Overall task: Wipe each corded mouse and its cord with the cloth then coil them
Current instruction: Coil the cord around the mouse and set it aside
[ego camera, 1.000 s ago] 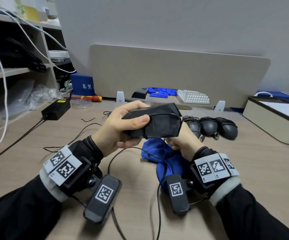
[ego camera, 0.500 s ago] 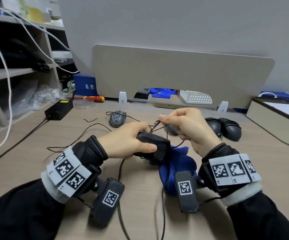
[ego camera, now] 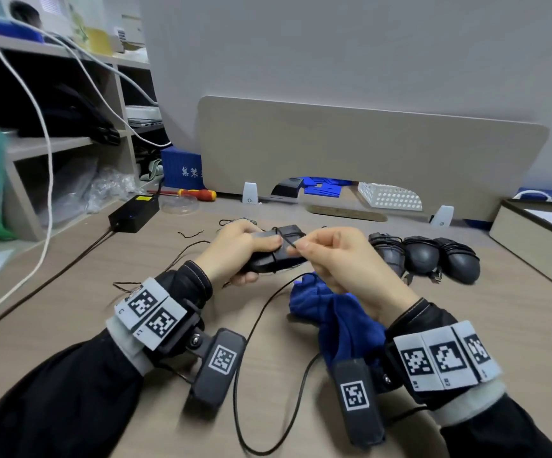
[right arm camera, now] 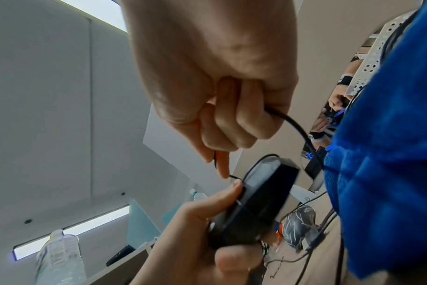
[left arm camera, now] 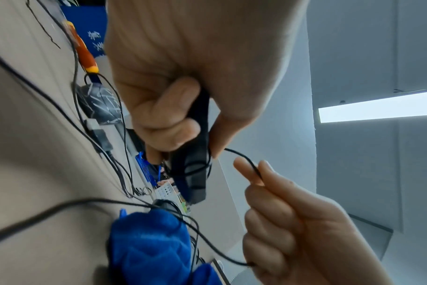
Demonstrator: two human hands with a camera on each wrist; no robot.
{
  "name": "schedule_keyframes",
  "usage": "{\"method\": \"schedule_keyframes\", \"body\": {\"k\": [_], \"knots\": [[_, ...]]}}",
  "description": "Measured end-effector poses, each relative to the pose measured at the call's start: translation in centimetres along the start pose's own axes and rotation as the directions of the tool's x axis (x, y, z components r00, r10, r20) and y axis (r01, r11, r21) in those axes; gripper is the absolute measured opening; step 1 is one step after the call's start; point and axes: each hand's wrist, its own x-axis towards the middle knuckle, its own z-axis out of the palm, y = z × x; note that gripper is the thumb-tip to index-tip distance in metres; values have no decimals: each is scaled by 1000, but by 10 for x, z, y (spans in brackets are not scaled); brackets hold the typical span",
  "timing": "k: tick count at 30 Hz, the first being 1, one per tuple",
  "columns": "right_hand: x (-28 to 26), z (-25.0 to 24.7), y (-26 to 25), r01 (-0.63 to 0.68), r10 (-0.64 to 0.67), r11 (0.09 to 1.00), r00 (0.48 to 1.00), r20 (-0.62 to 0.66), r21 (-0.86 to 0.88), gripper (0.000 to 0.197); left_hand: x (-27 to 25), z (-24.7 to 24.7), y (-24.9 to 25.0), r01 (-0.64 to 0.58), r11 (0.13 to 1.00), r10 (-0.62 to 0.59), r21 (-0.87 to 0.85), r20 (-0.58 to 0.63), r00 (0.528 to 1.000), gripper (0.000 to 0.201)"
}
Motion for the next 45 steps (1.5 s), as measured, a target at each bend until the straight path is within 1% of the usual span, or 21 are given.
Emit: {"method": "schedule_keyframes", "body": {"k": [3, 7, 10, 11, 12, 15, 16, 17, 19, 21, 22, 23, 24, 26, 28, 31, 34, 37, 39, 42, 45], "knots": [[-1, 5, 4, -52, 48, 997, 997, 61, 65, 24, 3, -8, -1, 18, 981, 5, -195, 118, 993, 22], [-3, 5, 4, -100, 84, 989, 987, 140, 108, 27, 2, -12, 1, 56, 930, 50, -364, 274, 960, 49], [-5, 3, 4, -114, 91, 989, 972, 215, 98, 29, 2, -9, 1, 35, 917, 59, -396, 221, 974, 65], [-5, 4, 4, -118, 91, 988, 964, 250, 98, 29, 3, -7, 0, 23, 914, 59, -406, 188, 980, 65], [-5, 4, 5, -125, 92, 987, 954, 284, 101, 29, 2, -6, 0, 14, 907, 60, -420, 163, 985, 59], [-4, 1, 7, -192, 149, 978, 921, 359, 86, 29, -1, -9, 3, -6, 874, 79, -485, 130, 988, 23], [-3, -1, 9, -218, 176, 973, 911, 372, 73, 29, -2, -11, 4, -21, 860, 105, -510, 136, 985, 18], [-3, -3, 10, -238, 202, 969, 908, 366, 58, 30, -4, -14, 6, -39, 853, 136, -520, 150, 979, 15], [-2, -6, 12, -243, 229, 970, 930, 287, 13, 28, -6, -17, 8, -73, 872, 193, -484, 205, 960, 14], [-1, -9, 12, -233, 232, 972, 957, 174, -17, 26, -8, -16, 8, -87, 903, 235, -421, 315, 919, 15], [1, -10, 14, -230, 231, 973, 964, 129, -23, 35, -9, -15, 8, -81, 916, 242, -392, 379, 893, 18], [1, -11, 15, -231, 232, 973, 969, 86, -24, 45, -9, -14, 7, -69, 930, 235, -362, 438, 868, 21], [2, -12, 16, -232, 234, 972, 971, 53, -27, 47, -10, -14, 6, -53, 943, 218, -328, 493, 842, 22], [3, -14, 16, -236, 236, 972, 972, 13, -17, 32, -13, -14, 6, -38, 975, 163, -221, 580, 798, 21], [3, -17, 15, -230, 230, 973, 973, 6, 9, 27, -16, -11, 7, -67, 997, 80, -45, 619, 781, 22], [2, -18, 12, -210, 210, 977, 978, 0, 29, 24, -19, -4, 9, -78, 972, -63, 224, 560, 826, 26], [1, -18, 8, -164, 165, 985, 986, -25, 51, 21, -14, -1, 7, -12, 951, -132, 309, 442, 887, 37], [0, -17, 4, -132, 133, 989, 991, -9, 73, 22, -5, 2, -1, 24, 959, -100, 282, 259, 961, 31], [0, -12, 4, -122, 121, 989, 992, 20, 86, 24, 1, 2, -4, 23, 977, -51, 212, 128, 990, 25], [-1, -3, 6, -113, 106, 989, 992, 73, 100, 24, 4, 0, -5, 2, 997, -4, 76, 36, 999, 21], [-1, 1, 7, -126, 108, 982, 986, 125, 144, 25, 5, 0, -6, 3, 1000, -3, 5, -20, 1000, 22]]}}
